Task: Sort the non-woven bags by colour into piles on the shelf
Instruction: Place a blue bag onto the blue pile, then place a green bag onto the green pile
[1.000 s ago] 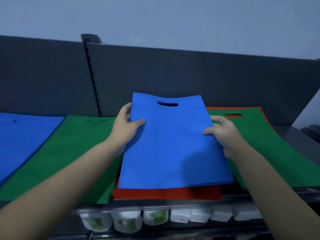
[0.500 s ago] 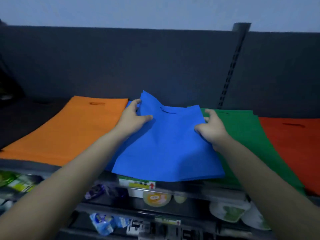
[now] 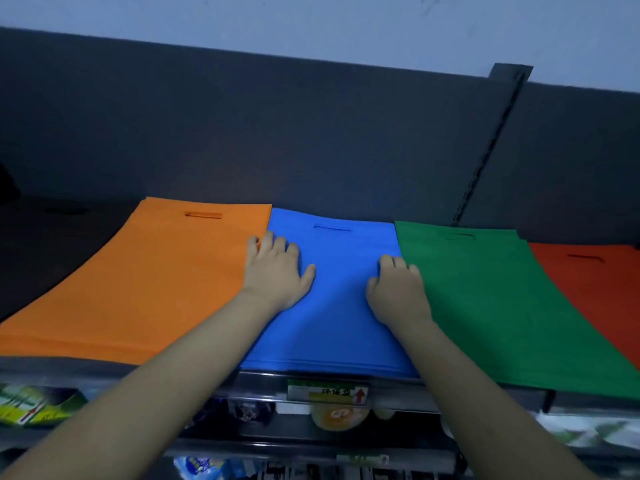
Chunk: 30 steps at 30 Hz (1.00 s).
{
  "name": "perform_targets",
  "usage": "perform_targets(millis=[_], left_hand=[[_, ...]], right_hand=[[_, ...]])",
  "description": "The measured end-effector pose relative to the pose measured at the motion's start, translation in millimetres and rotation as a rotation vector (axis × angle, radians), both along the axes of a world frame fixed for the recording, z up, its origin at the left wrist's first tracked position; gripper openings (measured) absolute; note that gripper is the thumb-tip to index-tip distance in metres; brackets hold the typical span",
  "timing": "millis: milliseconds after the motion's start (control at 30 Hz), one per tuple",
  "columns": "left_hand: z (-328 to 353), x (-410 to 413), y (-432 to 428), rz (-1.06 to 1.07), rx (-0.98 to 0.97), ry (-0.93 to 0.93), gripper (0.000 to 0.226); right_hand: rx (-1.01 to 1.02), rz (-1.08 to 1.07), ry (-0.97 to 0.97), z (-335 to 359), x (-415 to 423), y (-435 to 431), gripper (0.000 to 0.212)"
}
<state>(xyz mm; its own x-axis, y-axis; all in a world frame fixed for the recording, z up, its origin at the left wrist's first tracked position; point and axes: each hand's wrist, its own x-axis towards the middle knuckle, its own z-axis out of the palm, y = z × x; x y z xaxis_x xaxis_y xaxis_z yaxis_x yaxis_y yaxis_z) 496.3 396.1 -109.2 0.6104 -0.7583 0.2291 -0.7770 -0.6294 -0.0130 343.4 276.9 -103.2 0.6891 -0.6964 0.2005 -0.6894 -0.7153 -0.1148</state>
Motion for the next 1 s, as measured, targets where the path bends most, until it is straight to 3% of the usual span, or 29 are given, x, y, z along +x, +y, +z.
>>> perform_targets(millis=[167,333,633,800,900,1000], left_hand=[[1.7,0.7,-1.6,-0.018,-0.012,0.044,0.054],[0.8,0.3,-1.7,-0.03,0.022,0.012,0.053],[32.0,-28.9,-13.4,-0.071,0.148,-0.133,0.062],[64.7,-94.4,-55.8,-0.121,0.072,-0.206,0.066],[83.2,-150.6,-98.6,-0.185,0.024,-0.247,0.068],[96.7,-209.4,-146.1,-0.212,0.01,-0.259,0.075]], right_hand=[[0.034,-0.037,-0.059,-7.3,2.9,-3.9,0.055],[-0.01,-0.026,-0.053,-4.7,2.5,-2.8,0.027],[-0.158,0.033,-0.02,15.8,-18.0,-1.6,0.026],[-0.194,0.11,-0.076,37.9,-92.7,-33.7,0.037],[-0.188,0.026,-0.038,50.7,-161.5,-79.4,0.051],[-0.204,-0.087,-0.038,63.0,-240.4,-131.5,0.052]])
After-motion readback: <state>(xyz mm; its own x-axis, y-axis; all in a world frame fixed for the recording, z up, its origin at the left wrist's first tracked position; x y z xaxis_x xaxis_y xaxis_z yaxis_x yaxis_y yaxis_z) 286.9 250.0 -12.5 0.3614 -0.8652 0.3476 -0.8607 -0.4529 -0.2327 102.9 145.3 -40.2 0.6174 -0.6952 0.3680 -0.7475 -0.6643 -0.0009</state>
